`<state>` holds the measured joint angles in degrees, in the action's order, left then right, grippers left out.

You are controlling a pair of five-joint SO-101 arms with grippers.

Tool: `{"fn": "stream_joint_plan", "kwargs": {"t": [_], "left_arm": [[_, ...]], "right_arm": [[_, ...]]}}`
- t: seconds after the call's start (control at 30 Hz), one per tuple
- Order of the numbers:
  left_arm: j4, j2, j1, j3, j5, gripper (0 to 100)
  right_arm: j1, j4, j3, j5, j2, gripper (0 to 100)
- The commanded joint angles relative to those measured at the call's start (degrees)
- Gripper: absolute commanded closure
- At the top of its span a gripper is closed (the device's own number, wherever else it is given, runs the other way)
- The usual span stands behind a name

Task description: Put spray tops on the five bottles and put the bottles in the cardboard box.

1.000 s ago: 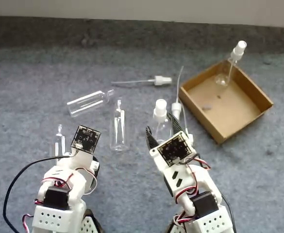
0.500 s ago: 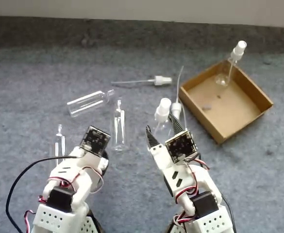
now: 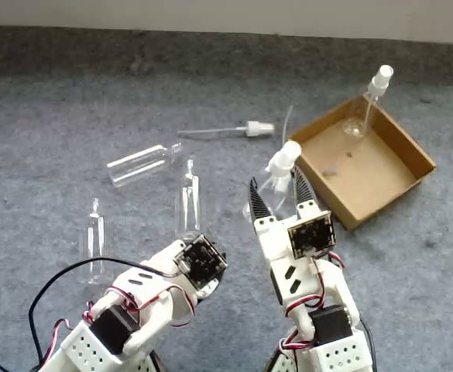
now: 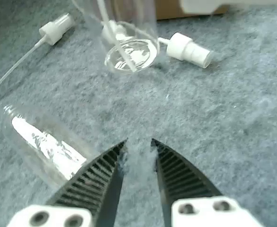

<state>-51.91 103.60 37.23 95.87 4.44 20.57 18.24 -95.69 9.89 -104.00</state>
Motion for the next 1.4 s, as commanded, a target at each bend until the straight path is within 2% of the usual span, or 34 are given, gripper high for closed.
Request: {"fn": "stream_joint_plan", "kwargs": {"t": [0.0, 0.6, 0.77, 1.0, 1.37], "left_arm": [[3.52, 0.4, 4.53, 1.19, 0.09, 96], [5.71, 0.4, 4.88, 1.19, 0.09, 96], [5.8, 0.4, -1.45, 1.19, 0.09, 96], [10.2, 0.4, -10.59, 1.19, 0.09, 96], [8.62, 0.4, -12.7, 1.19, 0.18, 96]], "right_arm": [[-0.92, -2.86, -5.67, -0.7, -1.36, 90.1], [15.43, -2.51, -5.67, -0.62, -1.36, 90.1], [15.87, -2.42, -5.67, -0.62, -1.36, 90.1], [15.96, -2.42, -5.67, -0.62, -1.36, 90.1], [15.43, -2.42, -5.67, -0.26, -1.36, 90.1]]}}
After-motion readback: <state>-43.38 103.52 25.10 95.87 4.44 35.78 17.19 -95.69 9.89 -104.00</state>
